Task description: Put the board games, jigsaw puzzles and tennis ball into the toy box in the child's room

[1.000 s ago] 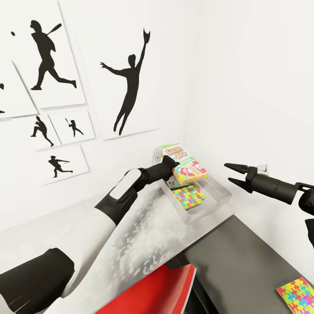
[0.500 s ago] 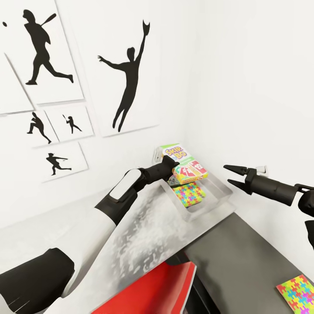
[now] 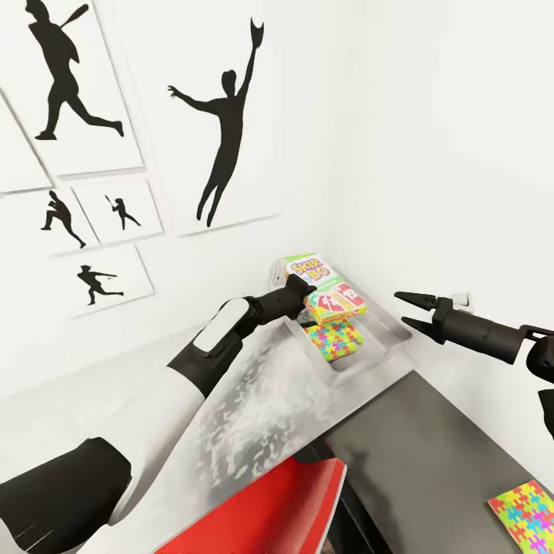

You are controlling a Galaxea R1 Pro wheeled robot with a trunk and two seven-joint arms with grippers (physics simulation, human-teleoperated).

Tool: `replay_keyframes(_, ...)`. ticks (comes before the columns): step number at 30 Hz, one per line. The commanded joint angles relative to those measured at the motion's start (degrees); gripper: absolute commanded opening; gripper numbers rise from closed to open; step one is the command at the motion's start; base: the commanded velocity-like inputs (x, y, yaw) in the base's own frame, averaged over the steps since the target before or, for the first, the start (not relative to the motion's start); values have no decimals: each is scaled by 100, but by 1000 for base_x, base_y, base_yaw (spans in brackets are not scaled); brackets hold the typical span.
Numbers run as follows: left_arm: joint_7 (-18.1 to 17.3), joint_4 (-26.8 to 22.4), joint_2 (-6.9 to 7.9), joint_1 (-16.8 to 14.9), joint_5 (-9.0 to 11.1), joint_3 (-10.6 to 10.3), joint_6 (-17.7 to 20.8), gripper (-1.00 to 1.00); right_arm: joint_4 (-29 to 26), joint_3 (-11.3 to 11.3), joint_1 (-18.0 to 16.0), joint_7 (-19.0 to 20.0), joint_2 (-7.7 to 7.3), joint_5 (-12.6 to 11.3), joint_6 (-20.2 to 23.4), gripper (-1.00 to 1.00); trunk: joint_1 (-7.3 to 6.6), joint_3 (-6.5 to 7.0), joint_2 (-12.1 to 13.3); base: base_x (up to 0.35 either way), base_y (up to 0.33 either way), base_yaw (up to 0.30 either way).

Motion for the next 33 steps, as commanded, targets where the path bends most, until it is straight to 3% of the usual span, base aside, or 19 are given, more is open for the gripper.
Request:
replay_keyframes(1, 44, -7, 0, -5, 59, 0, 1, -100, -3, -5, -6, -59, -2, -59, 17, 100, 3, -21, -12, 0, 0, 0)
replay_keyframes(24, 36, -7, 0, -5, 60, -2, -16, -100, -3, 62, -5, -43, -8, -59, 17, 100, 3, -236, -12, 0, 0, 0)
replay_keyframes(33, -6, -10, 0, -5, 59, -19, -276, -100, -3, 124, -5, -41, -12, -59, 17, 100, 3, -320, -12, 0, 0, 0)
